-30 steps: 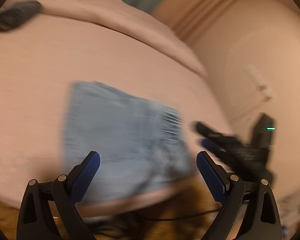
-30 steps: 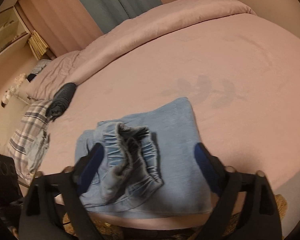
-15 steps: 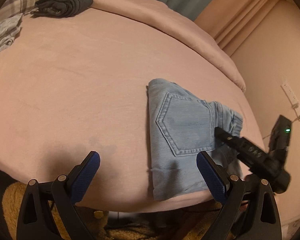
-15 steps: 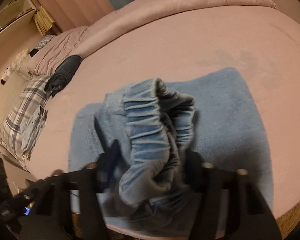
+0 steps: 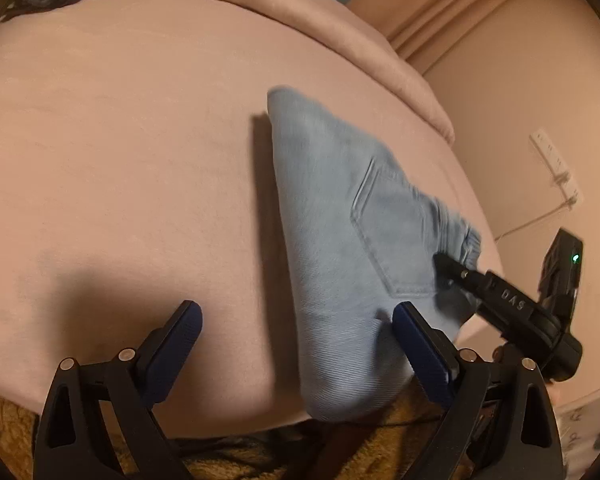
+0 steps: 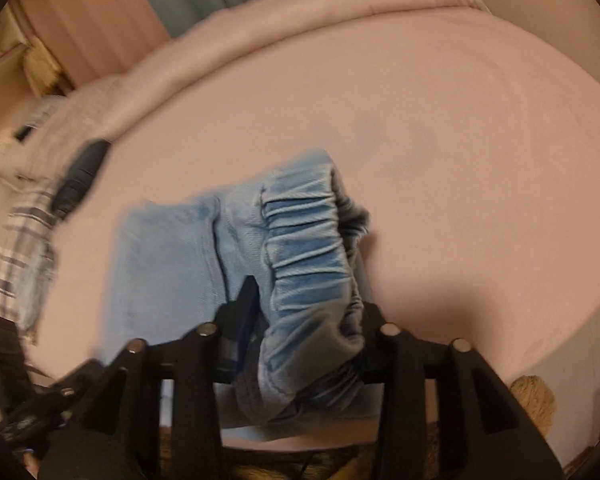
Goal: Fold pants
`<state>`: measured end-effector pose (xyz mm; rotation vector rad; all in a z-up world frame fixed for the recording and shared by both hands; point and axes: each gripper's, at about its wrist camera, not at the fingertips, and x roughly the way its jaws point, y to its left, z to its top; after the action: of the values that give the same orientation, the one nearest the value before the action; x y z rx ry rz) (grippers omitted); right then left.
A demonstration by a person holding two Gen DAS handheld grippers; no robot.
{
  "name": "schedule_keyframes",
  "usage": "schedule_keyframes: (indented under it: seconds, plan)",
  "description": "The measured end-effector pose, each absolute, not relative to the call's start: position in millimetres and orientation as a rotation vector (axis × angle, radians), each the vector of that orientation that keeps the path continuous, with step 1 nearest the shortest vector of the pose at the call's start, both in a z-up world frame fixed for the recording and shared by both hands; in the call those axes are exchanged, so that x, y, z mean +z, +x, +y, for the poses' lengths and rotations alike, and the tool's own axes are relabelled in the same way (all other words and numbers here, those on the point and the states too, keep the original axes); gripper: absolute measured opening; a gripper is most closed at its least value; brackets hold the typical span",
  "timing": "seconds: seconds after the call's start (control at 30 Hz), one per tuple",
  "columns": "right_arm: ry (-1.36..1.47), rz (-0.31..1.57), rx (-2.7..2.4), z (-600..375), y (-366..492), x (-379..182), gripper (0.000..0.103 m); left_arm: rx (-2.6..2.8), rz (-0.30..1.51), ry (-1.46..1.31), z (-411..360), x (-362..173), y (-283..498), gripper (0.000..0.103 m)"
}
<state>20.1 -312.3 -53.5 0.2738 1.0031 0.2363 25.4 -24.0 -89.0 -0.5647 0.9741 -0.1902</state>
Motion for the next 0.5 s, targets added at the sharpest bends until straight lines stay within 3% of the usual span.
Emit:
schedule_keyframes:
  seconds: [0.03,0.1,0.13,0.17,0.37,0.5]
  plan:
    - [0.262,0.995,0.228,-311,20,-53,0.052,-0.181,0.957,-0.545,-27,-90,25,0.088]
    - [0.233,1.005,0.212,-307,21,-44,0.059,-0.187,0.94,-0.534,-30,-91,24,0.065]
    - [0.224,1.005,0.206,-305,22,-38,0.059,-0.217,0.95,-0.57,-32,-96,25,0.042]
    - [0.211,0.998,0.198,-304,22,-31,0.06,-0.243,0.962,-0.613,-31,-100,27,0.035]
    - [0.102,0.847,0.294,-272,36,24,0.077,-0.195,0.948,-0.614,-35,-99,22,0.035]
    - [0.039,0.904,0.499,-224,62,28,0.078,-0.174,0.945,-0.633,-38,-97,23,0.034]
